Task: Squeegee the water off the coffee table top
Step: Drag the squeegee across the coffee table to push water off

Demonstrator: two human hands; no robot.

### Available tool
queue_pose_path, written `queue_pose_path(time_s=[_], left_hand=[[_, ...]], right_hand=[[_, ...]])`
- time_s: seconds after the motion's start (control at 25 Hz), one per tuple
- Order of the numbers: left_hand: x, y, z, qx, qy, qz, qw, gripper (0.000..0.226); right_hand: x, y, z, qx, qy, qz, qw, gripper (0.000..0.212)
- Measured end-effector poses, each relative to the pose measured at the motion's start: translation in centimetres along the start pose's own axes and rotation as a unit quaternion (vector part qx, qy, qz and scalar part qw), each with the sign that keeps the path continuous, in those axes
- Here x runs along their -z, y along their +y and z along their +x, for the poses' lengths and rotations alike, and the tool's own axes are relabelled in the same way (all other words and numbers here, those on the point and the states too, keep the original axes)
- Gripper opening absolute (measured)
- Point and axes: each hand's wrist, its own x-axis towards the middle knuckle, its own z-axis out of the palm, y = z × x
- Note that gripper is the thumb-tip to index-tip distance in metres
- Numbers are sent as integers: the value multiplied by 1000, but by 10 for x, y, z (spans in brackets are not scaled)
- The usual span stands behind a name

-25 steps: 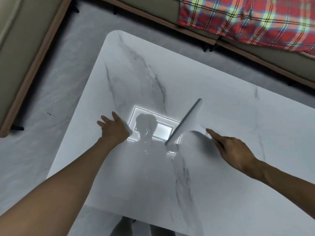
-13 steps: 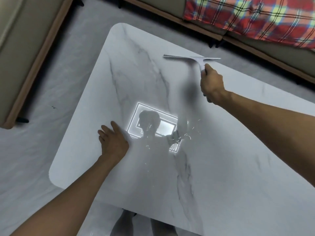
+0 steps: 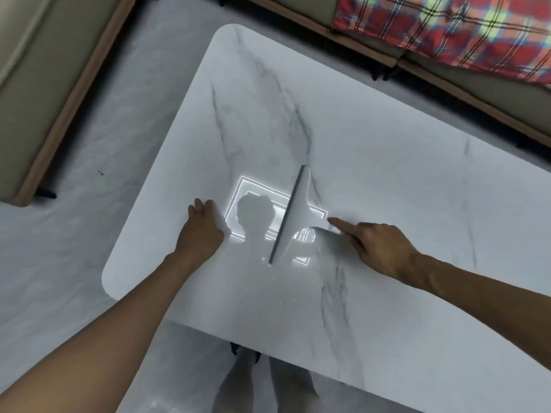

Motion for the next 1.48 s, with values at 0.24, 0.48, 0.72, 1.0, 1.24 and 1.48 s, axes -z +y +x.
queue_pose_path(time_s=[0.24, 0.48, 0.72, 1.0, 1.24, 1.48], left_hand=[[-3, -26, -63, 11, 70, -58, 996, 19], [-19, -87, -106, 117, 162, -86, 976, 36], [-57, -118, -127, 158, 123, -149, 968, 40], [-105, -56, -129, 0, 24, -48, 999, 46], [-107, -31, -112, 55, -86, 19, 995, 50], [-99, -40, -129, 50, 27, -65, 996, 28]], right_hand=[[10, 20, -61, -81, 26, -36, 996, 43], [-20, -128, -18, 118, 7, -37, 992, 40], [-85, -209, -2, 238, -75, -86, 965, 39], [-72, -56, -50, 64, -18, -21, 998, 36], [-51, 22, -100, -62, 14, -86, 994, 45], [-83, -79, -80, 101, -1, -10, 995, 39]])
